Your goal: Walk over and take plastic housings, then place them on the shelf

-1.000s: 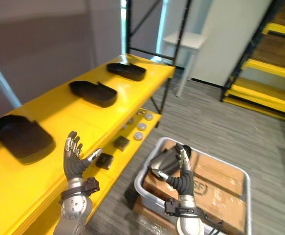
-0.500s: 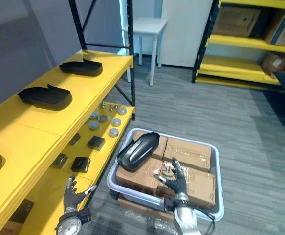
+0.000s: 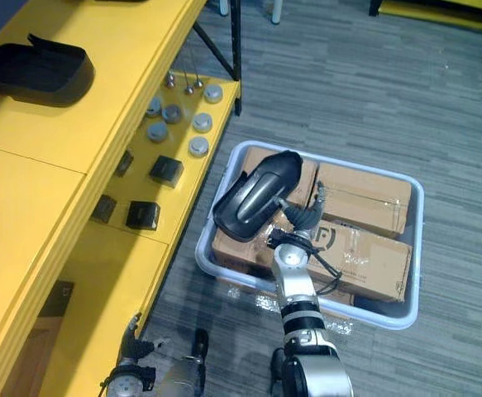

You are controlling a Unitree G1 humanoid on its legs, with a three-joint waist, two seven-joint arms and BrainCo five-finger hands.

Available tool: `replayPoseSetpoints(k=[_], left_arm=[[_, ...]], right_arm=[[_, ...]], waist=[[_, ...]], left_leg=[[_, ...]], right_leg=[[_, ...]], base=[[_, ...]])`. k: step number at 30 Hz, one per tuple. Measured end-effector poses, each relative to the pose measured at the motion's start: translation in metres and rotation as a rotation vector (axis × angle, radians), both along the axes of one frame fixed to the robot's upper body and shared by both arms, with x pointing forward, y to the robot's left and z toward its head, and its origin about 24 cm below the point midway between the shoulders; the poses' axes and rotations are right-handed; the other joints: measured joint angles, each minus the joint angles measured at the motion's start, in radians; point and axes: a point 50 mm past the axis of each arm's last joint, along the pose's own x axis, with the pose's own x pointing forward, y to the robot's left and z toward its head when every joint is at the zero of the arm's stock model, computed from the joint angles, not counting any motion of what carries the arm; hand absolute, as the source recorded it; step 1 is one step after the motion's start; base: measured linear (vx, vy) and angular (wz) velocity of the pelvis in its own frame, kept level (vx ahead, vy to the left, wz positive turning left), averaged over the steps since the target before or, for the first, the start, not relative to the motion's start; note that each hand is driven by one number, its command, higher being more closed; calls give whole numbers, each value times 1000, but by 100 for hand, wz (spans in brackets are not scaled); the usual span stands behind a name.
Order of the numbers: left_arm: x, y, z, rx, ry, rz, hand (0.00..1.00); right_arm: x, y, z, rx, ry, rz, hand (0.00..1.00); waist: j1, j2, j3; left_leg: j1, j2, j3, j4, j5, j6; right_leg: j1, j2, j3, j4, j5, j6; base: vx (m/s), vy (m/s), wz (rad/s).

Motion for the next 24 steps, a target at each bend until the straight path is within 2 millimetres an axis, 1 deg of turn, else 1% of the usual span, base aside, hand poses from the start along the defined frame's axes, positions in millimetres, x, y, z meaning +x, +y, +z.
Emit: replayPoseSetpoints(k=[2, 4, 6, 7, 9, 11, 12, 13, 16, 18, 19, 21, 22, 23, 24], left_arm=[[-1, 1, -5, 5, 30, 3, 0], [0, 2, -7, 10, 42, 11, 0], [-1, 4, -8, 16, 44, 18, 0], [0, 5, -8, 23, 50, 20, 0], [1, 6, -10, 27, 63, 23, 0], [3, 9, -10, 23, 72, 32, 0], [4, 10, -10, 24, 74, 31, 0], [5, 10, -12, 14, 85, 40, 0], [3, 11, -15, 15, 105, 44, 0], [3, 11, -15, 13, 106, 40, 0], [3, 10, -15, 7, 107, 36, 0], [3, 10, -15, -7, 107, 40, 0], [5, 10, -14, -14, 104, 43, 0], [5, 10, -14, -22, 103, 48, 0], [5, 10, -14, -24, 103, 49, 0]], right_arm=[[1, -12, 4, 1, 5, -54, 0], [6, -25, 16, 5, -2, -109, 0], [11, -29, 24, -4, 10, -124, 0], [14, -31, 26, -8, 27, -125, 0], [19, -33, 28, -6, 48, -115, 0], [24, -34, 36, -10, 56, -86, 0], [25, -36, 38, -11, 62, -79, 0], [28, -37, 38, 7, 79, -52, 0], [32, -35, 40, 12, 103, -23, 0], [34, -35, 48, -9, 96, -3, 0], [37, -32, 56, -25, 87, 23, 0], [38, -31, 62, -40, 80, 37, 0], [38, -31, 65, -53, 76, 47, 0], [40, -28, 65, -59, 88, 61, 100], [40, -27, 64, -62, 96, 67, 100]], waist=[[1, 0, 5], [10, 2, 13], [15, 3, 16], [24, 4, 20], [30, 5, 20], [30, 5, 23], [36, 4, 30], [45, 5, 39], [51, 4, 39], [61, 5, 40], [63, 5, 40], [64, 5, 41], [71, 5, 41], [73, 5, 41], [74, 5, 42]], left_leg=[[-21, -2, -18, 0, 6, 3], [-40, -5, -35, -2, 17, 2], [-48, -6, -39, -3, 22, 1], [-49, -6, -40, -3, 23, 1], [-56, -6, -45, -3, 22, 1], [-89, -9, -65, 0, 24, 1], [-97, -9, -70, 1, 28, 0], [-104, -9, -77, 2, 29, -1], [-118, -11, -94, 5, 32, -3], [-120, -12, -98, 5, 33, -2], [-124, -14, -104, 4, 33, -2], [-126, -15, -112, 3, 34, -2], [-126, -15, -116, 1, 35, -2], [-126, -15, -119, 0, 36, -3], [-126, -15, -121, 0, 36, -3]], right_leg=[[-13, 2, -16, 1, 2, -2], [-26, 4, -24, 0, 3, -1], [-33, 6, -25, 1, 5, -2], [-34, 6, -25, 1, 6, -1], [-39, 7, -27, 1, 6, -1], [-61, 10, -44, 2, 7, -1], [-66, 12, -48, 2, 8, -2], [-70, 14, -53, 2, 8, -2], [-75, 16, -70, 1, 8, -2], [-75, 16, -72, 1, 8, -2], [-75, 16, -75, 0, 8, -2], [-74, 17, -77, 0, 8, -1], [-74, 18, -77, 0, 8, -1], [-72, 18, -78, 0, 8, -1], [-71, 19, -78, 0, 8, -1]], base=[[-31, -18, 20], [-31, -18, 16], [-13, -7, 5], [0, 0, 0], [-11, -3, 5], [-15, -10, 15], [15, -24, 14], [17, -21, 12], [48, -12, 15], [73, -2, 10], [64, 2, 10], [42, 1, 11], [49, -2, 10], [49, -3, 9], [57, -4, 7]])
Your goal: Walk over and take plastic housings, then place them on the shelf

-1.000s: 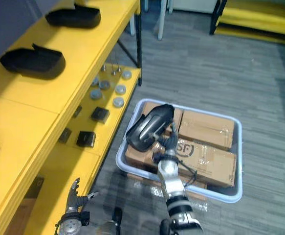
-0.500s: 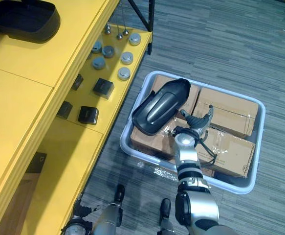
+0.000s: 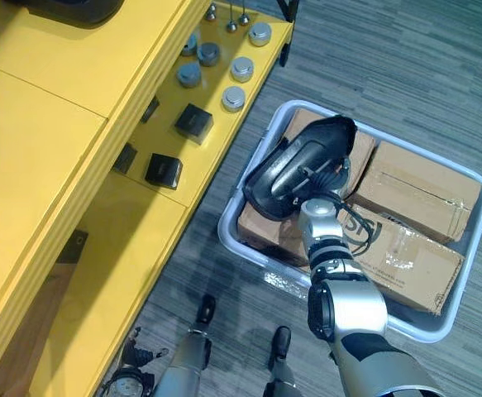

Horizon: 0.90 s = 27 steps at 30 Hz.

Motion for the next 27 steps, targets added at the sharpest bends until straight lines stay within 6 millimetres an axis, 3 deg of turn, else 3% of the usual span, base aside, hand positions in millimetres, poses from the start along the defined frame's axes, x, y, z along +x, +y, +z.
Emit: replayPoseSetpoints(k=[8, 11, 17, 20, 24, 27], left_arm=[[0, 0, 0, -23, 4, 22, 0], [0, 0, 0, -32, 5, 23, 0], [-6, 1, -3, -70, 16, 19, 0], [-12, 3, -5, -91, 19, 37, 0], [-13, 3, -2, -116, -3, 35, 0], [1, -6, 19, -143, -127, 9, 0]], right_arm=[[2, 0, -18, 3, 126, 39, 100], [1, -10, -23, 28, 180, 44, 100], [-17, -81, -16, -54, 279, -111, 100], [-26, -106, -10, -96, 291, -175, 100], [-34, -123, 0, -214, 311, -226, 100], [-41, -137, 17, -382, 288, -279, 100]], waist=[[0, 0, 2], [-1, 0, 2], [-11, 2, 4], [-20, 2, 5], [-37, 3, 5], [-53, 3, 5]], left_leg=[[15, 2, 0, -17, 13, -4], [25, 0, -4, -40, 28, -7], [55, -15, -25, -101, 65, -8], [69, -16, -25, -113, 73, -8], [80, -16, -23, -113, 73, -8], [81, -15, -22, -113, 73, -8]], right_leg=[[7, 1, 0, -1, 0, 0], [16, 0, -5, -10, 0, 0], [37, -13, -38, -24, -1, 0], [44, -16, -43, -24, -1, 1], [54, -16, -44, -24, -1, 1], [54, -18, -44, -24, -1, 1]], base=[[13, -1, 0], [1, -29, 8], [2, -21, 16], [39, -24, 3], [41, -18, -1], [11, -6, 0]])
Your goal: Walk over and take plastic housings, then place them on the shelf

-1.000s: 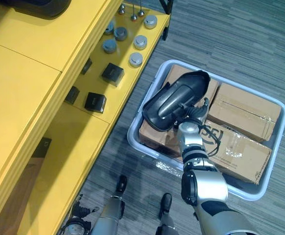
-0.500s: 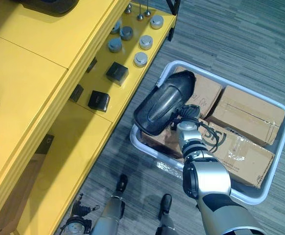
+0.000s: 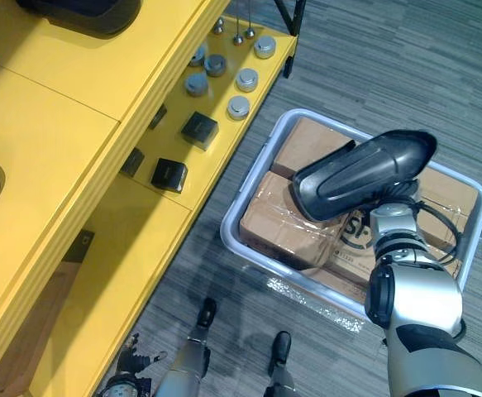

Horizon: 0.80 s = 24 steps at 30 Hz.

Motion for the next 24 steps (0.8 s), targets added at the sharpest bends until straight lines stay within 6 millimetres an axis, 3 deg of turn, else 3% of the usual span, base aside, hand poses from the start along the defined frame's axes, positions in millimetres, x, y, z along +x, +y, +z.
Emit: replayPoseSetpoints(k=[2, 4, 7, 12, 13, 15, 19, 24], left_arm=[[11, -6, 26, -17, -138, -20, 0], [27, -13, 69, -36, -344, -39, 0], [42, -19, 119, -53, -568, -54, 0], [78, -35, 189, -105, -820, -115, 0], [89, -42, 214, -148, -895, -150, 0], [100, -54, 242, -211, -970, -208, 0], [134, -77, 277, -365, -971, -316, 0], [163, -84, 290, -478, -869, -319, 0]], right_arm=[[-2, 0, 13, -121, -21, 7, 100], [-4, 5, 29, -273, -61, 28, 100], [-4, 20, 44, -424, -105, 69, 100], [-4, 38, 53, -541, -137, 113, 100], [-3, 49, 58, -582, -157, 143, 100], [-1, 62, 63, -636, -176, 180, 100], [5, 94, 72, -697, -228, 267, 100], [11, 143, 93, -715, -325, 378, 100]], waist=[[-17, 0, 0], [-40, 0, 0], [-60, 1, -1], [-86, 4, -2], [-95, 3, -2], [-97, 3, -2], [-121, 2, -3], [-144, 0, -3]], left_leg=[[1, 0, 3, 0, 1, 1], [6, 0, 9, -4, 2, 3], [30, 1, 32, -25, 9, 4], [45, 6, 40, -50, 24, 3], [58, 6, 48, -68, 32, 4], [74, 7, 63, -78, 36, 4], [110, 15, 81, -132, 64, 1], [111, 32, 108, -168, 87, -9]], right_leg=[[0, -2, 1, 0, 0, 0], [0, -5, 5, 0, 0, 0], [3, -10, 26, 0, 0, 1], [5, -9, 29, 0, 1, 1], [5, -11, 38, 0, 2, 2], [7, -14, 54, 0, 3, 3], [5, -12, 67, 10, 8, 1], [-26, 5, 93, 10, 23, -9]], base=[[10, -9, -2], [16, -13, -7], [39, -19, -16], [36, -23, -5], [37, -22, -12], [29, -6, -20], [5, -6, -11], [-25, -8, -20]])
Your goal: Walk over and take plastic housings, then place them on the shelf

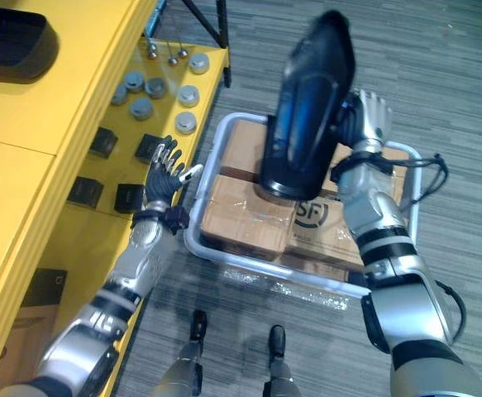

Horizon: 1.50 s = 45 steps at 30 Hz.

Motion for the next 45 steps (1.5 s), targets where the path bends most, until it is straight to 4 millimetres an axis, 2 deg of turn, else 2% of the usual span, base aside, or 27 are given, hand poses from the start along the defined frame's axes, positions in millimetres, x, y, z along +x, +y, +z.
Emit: replayPoseSetpoints(k=[4, 11, 14, 20, 21, 23, 24, 25, 26, 27, 28, 29, 31, 33, 34, 39, 40, 41, 45], left_arm=[[12, 0, 13, -43, 43, -5, 0], [13, -4, 36, -86, -2, -41, 0], [13, -6, 44, -106, -18, -55, 0], [0, -12, 53, -139, -91, -147, 0], [-5, -11, 51, -150, -107, -168, 100], [-13, -11, 38, -146, -114, -204, 100], [-19, -12, 25, -142, -105, -238, 100], [-27, -16, 15, -135, -108, -280, 100], [-31, -17, 8, -127, -99, -291, 100], [-38, -17, -5, -128, -83, -310, 100], [-49, -18, -21, -140, -64, -328, 100], [-56, -21, -27, -145, -62, -346, 100], [-78, -18, -64, -144, 5, -335, 100], [-94, -15, -86, -156, 62, -324, 100], [-110, -12, -107, -173, 117, -305, 100], [-154, -3, -156, -192, 289, -238, 100], [-163, 0, -167, -196, 328, -221, 100], [-170, 2, -175, -210, 362, -202, 100], [-183, 9, -186, -217, 406, -145, 100]], right_arm=[[-1, 36, 8, -1, -36, 107, 100], [-15, 73, 18, -34, -128, 243, 100], [-28, 91, 16, -62, -180, 326, 100], [-53, 97, -1, -33, -271, 414, 100], [-57, 97, -6, -27, -277, 430, 100], [-68, 97, -19, -19, -280, 468, 100], [-74, 98, -30, -15, -271, 502, 100], [-83, 104, -45, -9, -240, 569, 100], [-90, 106, -52, 13, -240, 602, 100], [-104, 113, -64, 36, -236, 677, 100], [-119, 120, -80, 65, -209, 756, 100], [-126, 123, -90, 68, -178, 791, 100], [-153, 123, -123, 158, -93, 863, 100], [-166, 121, -143, 220, -21, 870, 100], [-178, 119, -161, 272, 56, 870, 100], [-206, 119, -202, 488, 265, 890, 100], [-210, 119, -209, 540, 311, 895, 0], [-212, 119, -215, 598, 345, 905, 0], [-216, 118, -223, 679, 395, 915, 0]], waist=[[-14, -21, 0], [-41, -51, 0], [-52, -71, -2], [-46, -79, -4], [-46, -83, -7], [-45, -92, -13], [-43, -99, -16], [-39, -103, -19], [-38, -104, -21], [-35, -104, -32], [-36, -107, -53], [-36, -106, -72], [-32, -108, -132], [-35, -108, -181], [-33, -109, -244], [-28, -108, -324], [-27, -108, -349], [-27, -107, -361], [-26, -107, -397]], left_leg=[[3, 25, 27, -10, 6, -8], [13, 40, 54, -10, 5, -12], [17, 42, 61, -9, 4, -13], [30, 43, 64, -7, 1, -17], [34, 43, 65, -5, 0, -18], [49, 45, 66, -5, -3, -21], [66, 45, 65, -6, -5, -23], [84, 46, 64, -6, -9, -25], [98, 46, 62, -7, -11, -25], [117, 45, 61, -15, -12, -25], [137, 40, 56, -30, -12, -25], [138, 39, 52, -35, -12, -25], [180, 35, 41, -59, -12, -25], [210, 29, 31, -80, -12, -25], [224, 26, 27, -95, -12, -25], [310, 13, 16, -127, -19, -23], [315, 10, 14, -130, -20, -22], [326, 7, 11, -132, -21, -21], [340, 2, 2, -140, -27, -22]], right_leg=[[-17, 22, 24, 1, 12, -9], [-25, 35, 57, 5, 19, -11], [-25, 37, 67, 5, 21, -10], [-16, 37, 68, 10, 21, -10], [-11, 37, 68, 9, 21, -10], [7, 39, 68, 6, 20, -9], [29, 39, 67, -4, 20, -9], [50, 40, 66, -6, 19, -8], [65, 40, 65, -11, 18, -8], [86, 38, 60, -18, 14, -8], [102, 34, 51, -17, -3, -11], [104, 32, 41, -17, -8, -10], [141, 28, 25, -16, -29, -13], [169, 22, 11, -15, -46, -14], [175, 18, 6, -8, -61, -11], [248, 3, -17, 2, -99, -6], [257, 1, -19, 2, -104, -5], [265, -2, -21, 2, -107, -3], [275, -8, -30, 3, -118, 3]], base=[[-16, -33, -22], [-9, -9, -14], [-11, 11, -8], [-1, 3, -1], [0, 0, 0], [14, 7, 2], [27, 13, 4], [26, 14, 7], [26, 16, 7], [39, 17, 13], [40, 17, 15], [60, 18, 23], [75, 16, 23], [81, 17, 21], [107, 23, 18], [84, 18, 15], [45, 14, 7], [32, 13, 8], [-9, 12, 6]])
